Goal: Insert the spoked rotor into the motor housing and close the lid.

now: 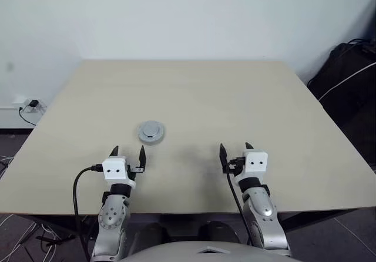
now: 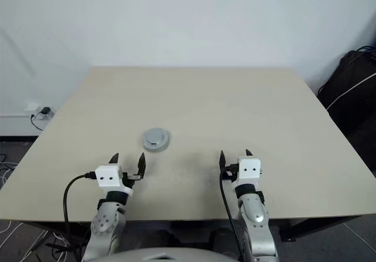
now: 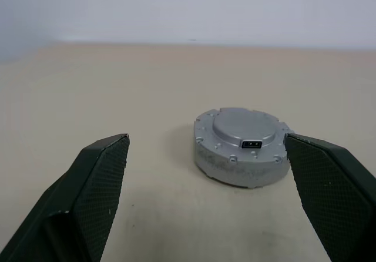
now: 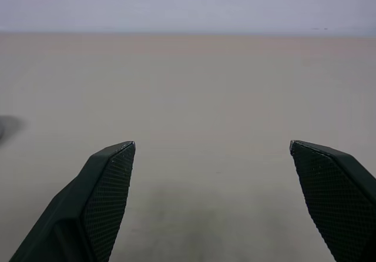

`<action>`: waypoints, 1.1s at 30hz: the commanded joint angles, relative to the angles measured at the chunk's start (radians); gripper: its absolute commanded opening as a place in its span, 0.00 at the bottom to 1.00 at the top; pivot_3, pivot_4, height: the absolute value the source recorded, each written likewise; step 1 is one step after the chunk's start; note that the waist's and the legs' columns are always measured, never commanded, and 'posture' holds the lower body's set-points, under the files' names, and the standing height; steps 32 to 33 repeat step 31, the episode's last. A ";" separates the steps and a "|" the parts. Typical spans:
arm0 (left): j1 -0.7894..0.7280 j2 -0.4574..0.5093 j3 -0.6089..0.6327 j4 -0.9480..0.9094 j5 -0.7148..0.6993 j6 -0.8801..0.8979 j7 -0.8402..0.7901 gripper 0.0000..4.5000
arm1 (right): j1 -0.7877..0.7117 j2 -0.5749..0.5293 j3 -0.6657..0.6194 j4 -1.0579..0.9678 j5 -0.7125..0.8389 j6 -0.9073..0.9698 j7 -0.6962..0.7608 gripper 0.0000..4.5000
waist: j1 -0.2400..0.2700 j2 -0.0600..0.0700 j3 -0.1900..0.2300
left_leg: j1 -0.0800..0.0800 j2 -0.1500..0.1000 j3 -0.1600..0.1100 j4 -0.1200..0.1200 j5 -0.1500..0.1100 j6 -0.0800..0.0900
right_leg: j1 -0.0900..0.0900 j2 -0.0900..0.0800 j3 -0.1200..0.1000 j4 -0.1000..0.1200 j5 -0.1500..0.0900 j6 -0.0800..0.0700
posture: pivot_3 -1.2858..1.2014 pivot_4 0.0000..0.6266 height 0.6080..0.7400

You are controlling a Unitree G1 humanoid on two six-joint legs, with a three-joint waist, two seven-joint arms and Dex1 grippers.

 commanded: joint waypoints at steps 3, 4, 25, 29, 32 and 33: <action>-0.023 0.004 -0.012 -0.016 0.007 -0.007 -0.031 0.99 | -0.010 0.014 -0.004 -0.021 -0.018 -0.006 -0.031 1.00 | 0.000 0.000 0.000 | 0.000 0.000 0.000 0.000 0.000 0.000 | 0.000 0.000 0.000 0.002 -0.001 -0.001 | 0.52 0.00 1.00; -0.026 0.004 -0.011 -0.012 0.007 -0.005 -0.032 0.99 | -0.011 0.016 -0.003 -0.021 -0.020 -0.004 -0.033 1.00 | 0.000 0.000 0.000 | 0.000 0.000 0.000 0.000 0.000 0.000 | 0.000 0.000 0.000 0.002 -0.001 -0.001 | 0.52 0.00 1.00; -0.041 0.000 -0.024 -0.005 0.020 0.006 -0.039 0.99 | -0.025 0.005 0.005 0.016 -0.012 -0.019 -0.014 1.00 | 0.000 0.000 0.000 | 0.000 0.000 0.000 0.002 0.000 0.000 | 0.000 0.000 0.000 0.003 -0.001 -0.001 | 0.52 0.00 1.00; -0.041 -0.002 -0.023 -0.005 0.020 0.005 -0.037 0.99 | -0.027 0.007 0.004 0.025 -0.011 -0.025 -0.011 1.00 | 0.000 0.000 0.000 | 0.000 0.000 0.000 0.002 0.000 0.000 | 0.000 0.000 0.000 0.003 -0.001 -0.001 | 0.52 0.00 1.00; -0.043 -0.004 -0.023 -0.003 0.019 0.006 -0.036 0.99 | -0.027 0.006 0.004 0.030 -0.011 -0.027 -0.009 1.00 | 0.000 0.000 0.000 | 0.000 0.000 0.000 0.002 0.000 0.000 | 0.000 0.000 0.000 0.003 -0.001 -0.001 | 0.52 0.00 1.00; -0.043 -0.004 -0.023 -0.003 0.019 0.006 -0.036 0.99 | -0.027 0.006 0.004 0.030 -0.011 -0.027 -0.009 1.00 | 0.000 0.000 0.000 | 0.000 0.000 0.000 0.002 0.000 0.000 | 0.000 0.000 0.000 0.003 -0.001 -0.001 | 0.52 0.00 1.00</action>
